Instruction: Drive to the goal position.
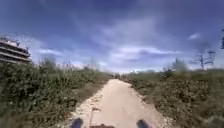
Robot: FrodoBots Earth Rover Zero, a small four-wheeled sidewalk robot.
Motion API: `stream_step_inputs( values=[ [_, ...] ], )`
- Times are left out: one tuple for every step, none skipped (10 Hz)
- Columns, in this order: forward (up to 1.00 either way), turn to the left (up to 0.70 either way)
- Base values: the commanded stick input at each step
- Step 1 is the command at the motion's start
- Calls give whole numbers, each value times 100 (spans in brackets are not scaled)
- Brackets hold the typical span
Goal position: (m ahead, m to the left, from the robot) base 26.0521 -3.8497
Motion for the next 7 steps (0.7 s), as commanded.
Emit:
stream_step_inputs(
  values=[
    [100,0],
    [100,0],
    [100,-27],
    [100,0],
    [100,0],
    [100,0],
    [100,0]
  ],
)
